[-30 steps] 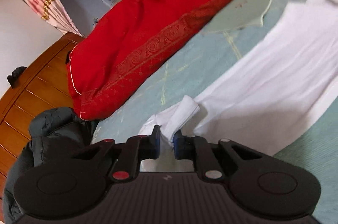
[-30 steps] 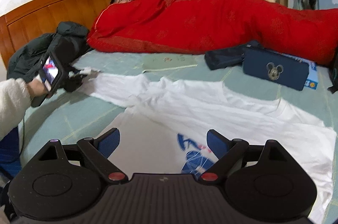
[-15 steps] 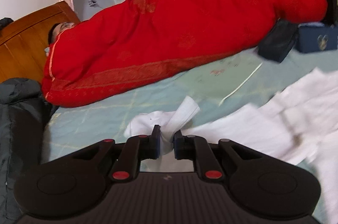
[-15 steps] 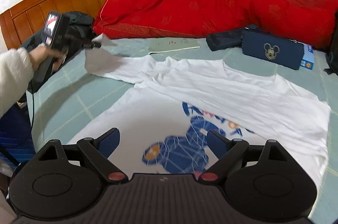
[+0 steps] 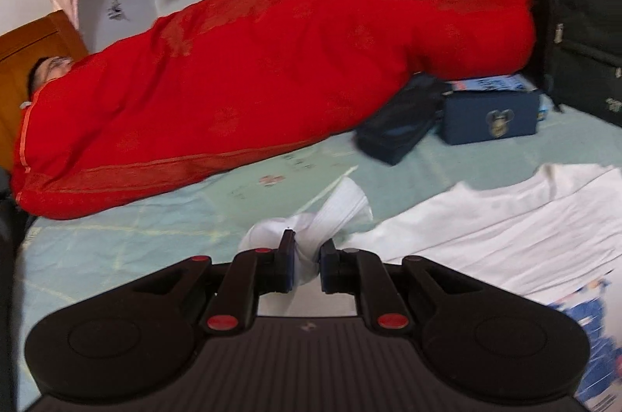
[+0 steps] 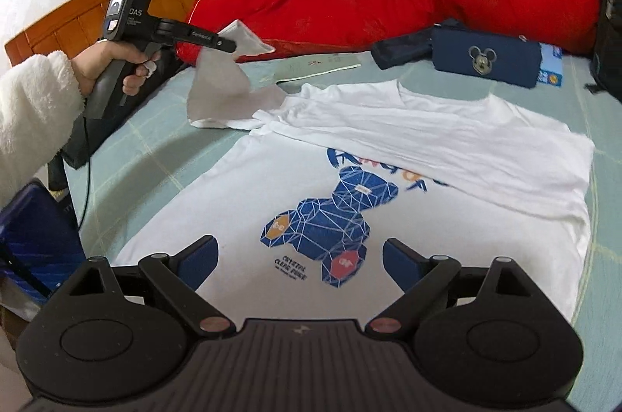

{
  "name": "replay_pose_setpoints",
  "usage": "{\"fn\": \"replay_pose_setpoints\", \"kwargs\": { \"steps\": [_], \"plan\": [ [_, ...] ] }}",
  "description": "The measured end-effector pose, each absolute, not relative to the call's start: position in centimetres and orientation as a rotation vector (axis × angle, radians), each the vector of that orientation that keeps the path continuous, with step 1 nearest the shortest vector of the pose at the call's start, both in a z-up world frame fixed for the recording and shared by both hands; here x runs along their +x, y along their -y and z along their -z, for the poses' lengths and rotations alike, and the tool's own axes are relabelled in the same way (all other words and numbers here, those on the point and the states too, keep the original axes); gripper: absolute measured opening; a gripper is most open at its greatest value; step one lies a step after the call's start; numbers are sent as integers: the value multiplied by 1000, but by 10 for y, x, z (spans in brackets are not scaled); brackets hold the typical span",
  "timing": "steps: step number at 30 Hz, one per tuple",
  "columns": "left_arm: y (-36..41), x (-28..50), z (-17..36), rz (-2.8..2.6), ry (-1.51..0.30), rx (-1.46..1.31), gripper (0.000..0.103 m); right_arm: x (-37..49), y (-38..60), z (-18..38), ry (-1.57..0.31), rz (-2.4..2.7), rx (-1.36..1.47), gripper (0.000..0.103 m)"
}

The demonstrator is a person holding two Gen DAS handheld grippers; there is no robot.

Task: Fold clothes
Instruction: 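Close the left tool on the sleeve cuff and lift it, then fold the held sleeve with the left tool over the shirt body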

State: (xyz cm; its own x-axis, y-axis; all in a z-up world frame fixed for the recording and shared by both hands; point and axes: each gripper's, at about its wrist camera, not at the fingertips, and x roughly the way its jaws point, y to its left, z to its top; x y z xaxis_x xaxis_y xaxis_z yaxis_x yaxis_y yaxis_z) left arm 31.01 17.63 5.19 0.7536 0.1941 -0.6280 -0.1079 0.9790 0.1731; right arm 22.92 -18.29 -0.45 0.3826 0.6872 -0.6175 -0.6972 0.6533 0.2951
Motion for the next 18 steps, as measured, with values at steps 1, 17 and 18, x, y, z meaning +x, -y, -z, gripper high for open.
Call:
{"fn": "replay_pose_setpoints", "kwargs": {
  "steps": [1, 17, 18],
  "plan": [
    [-168, 312, -53, -150, -695, 123, 10, 228, 187, 5, -780, -883, -6, 95],
    [-12, 347, -45, 100, -670, 143, 10, 221, 242, 14, -771, -818, 141, 96],
    [-5, 348, -42, 114, -672, 144, 10, 221, 243, 15, -773, -816, 148, 96]
  ]
}}
